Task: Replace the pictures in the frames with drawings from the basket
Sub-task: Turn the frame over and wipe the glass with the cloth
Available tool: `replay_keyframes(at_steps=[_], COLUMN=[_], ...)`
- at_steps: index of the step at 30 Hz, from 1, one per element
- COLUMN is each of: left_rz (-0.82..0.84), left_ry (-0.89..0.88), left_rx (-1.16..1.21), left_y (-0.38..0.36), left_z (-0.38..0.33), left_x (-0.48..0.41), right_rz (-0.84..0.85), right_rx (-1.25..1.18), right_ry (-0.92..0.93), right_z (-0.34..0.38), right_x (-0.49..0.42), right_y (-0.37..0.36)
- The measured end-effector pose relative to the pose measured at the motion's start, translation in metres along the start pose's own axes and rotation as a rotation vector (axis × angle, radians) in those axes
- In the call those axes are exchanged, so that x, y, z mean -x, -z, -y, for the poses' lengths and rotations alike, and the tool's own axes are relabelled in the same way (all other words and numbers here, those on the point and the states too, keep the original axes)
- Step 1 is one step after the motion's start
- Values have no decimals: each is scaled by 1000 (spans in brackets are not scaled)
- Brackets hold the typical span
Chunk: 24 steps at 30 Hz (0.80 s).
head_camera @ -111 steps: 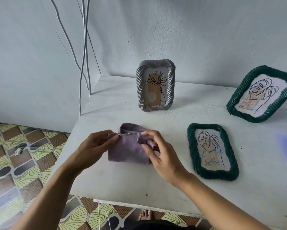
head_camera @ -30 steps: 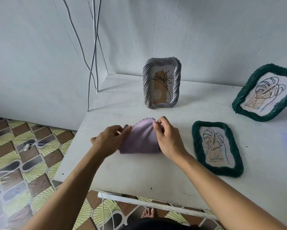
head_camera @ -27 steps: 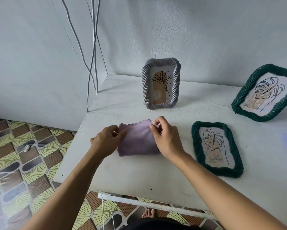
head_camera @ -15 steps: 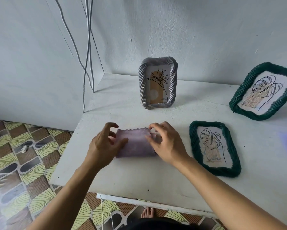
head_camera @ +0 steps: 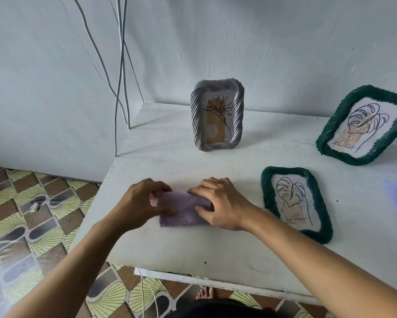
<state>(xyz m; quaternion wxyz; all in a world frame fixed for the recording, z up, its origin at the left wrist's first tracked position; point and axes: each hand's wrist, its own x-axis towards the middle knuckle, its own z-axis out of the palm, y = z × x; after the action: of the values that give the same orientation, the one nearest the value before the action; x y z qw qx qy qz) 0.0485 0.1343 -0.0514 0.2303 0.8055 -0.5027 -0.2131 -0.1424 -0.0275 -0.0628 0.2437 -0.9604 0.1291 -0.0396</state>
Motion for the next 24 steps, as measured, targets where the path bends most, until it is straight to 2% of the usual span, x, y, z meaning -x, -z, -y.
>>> replay_keyframes(at_steps=[6, 10, 16, 19, 24], left_rz=[20, -2, -83, -116, 5], left_ry=[47, 38, 93, 125, 205], left_rx=[56, 211, 574, 771, 1054], left_y=[3, 0, -16, -27, -35], left_z=[1, -3, -36, -54, -77], left_x=[0, 1, -4, -9, -16], right_rz=[28, -26, -18, -117, -361], right_rx=[-8, -241, -613, -825, -1112], right_ry=[-19, -74, -312, -407, -542], right_z=[9, 6, -10, -10, -5], right_x=[-17, -14, 4, 11, 18], right_y=[-2, 4, 23, 26, 25])
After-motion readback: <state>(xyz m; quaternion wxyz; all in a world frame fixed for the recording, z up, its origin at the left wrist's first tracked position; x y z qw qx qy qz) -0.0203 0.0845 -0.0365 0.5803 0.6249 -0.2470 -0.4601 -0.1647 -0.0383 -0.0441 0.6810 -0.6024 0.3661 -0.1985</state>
